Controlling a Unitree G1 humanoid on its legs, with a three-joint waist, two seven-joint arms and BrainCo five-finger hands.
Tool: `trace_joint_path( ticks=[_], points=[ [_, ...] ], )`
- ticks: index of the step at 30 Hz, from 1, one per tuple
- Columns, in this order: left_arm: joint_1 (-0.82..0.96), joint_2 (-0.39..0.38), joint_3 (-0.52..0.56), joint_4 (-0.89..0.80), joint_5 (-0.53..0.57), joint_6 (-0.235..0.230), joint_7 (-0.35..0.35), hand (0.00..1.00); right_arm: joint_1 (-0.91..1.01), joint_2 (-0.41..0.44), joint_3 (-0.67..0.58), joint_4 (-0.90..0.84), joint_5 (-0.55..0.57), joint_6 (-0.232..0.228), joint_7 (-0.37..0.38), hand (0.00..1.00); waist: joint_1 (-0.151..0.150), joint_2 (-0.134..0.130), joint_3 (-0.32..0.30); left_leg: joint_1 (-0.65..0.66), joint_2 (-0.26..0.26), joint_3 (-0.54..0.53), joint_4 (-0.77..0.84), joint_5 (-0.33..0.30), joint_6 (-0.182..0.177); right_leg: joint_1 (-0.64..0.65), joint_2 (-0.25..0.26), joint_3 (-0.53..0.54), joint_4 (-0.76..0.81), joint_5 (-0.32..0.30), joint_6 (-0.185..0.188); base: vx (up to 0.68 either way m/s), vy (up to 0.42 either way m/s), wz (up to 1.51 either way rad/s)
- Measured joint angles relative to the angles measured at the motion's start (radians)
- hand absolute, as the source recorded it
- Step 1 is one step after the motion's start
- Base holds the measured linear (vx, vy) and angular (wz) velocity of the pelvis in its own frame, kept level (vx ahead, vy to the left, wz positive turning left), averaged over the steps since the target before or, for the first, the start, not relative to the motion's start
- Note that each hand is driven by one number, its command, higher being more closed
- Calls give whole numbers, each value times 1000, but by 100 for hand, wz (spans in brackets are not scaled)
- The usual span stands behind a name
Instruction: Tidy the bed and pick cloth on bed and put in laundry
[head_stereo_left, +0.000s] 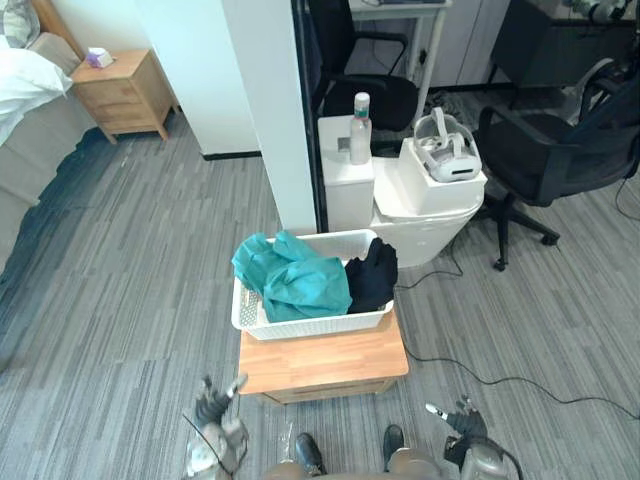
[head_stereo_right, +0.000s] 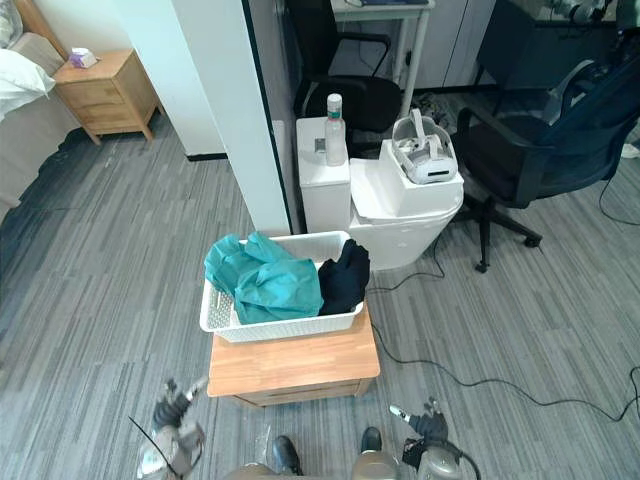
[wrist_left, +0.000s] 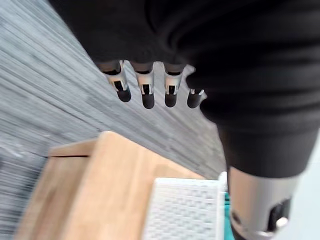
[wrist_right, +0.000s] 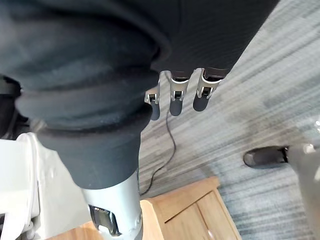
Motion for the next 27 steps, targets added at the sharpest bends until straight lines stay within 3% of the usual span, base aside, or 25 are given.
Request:
trace_joint_path(
  ticks=[7,21,27],
  points=[
    [-7,1,26,107,20,0,-10,0,-8,12,-14,40,3,-1,15,0,6,-3,-14,30,1,-16,0,-3,-3,34,1,-21,1,-15,1,34,-5,7],
    [-31,11,-13,160,19,-3,-12,0,-27,11,13,70,13,-5,16,0,9,-13,-34,56,5,-20,0,-19,-16,55,5,-23,-1,-32,6,0,0,0],
    [-31,15,-35,164,-44,-39,-31,0,12,20,31,69,38,-24,10,0,32,-24,-36,65,0,-83,2,-11,-14,97,3,-76,0,-39,7,0,-10,25]
  ],
)
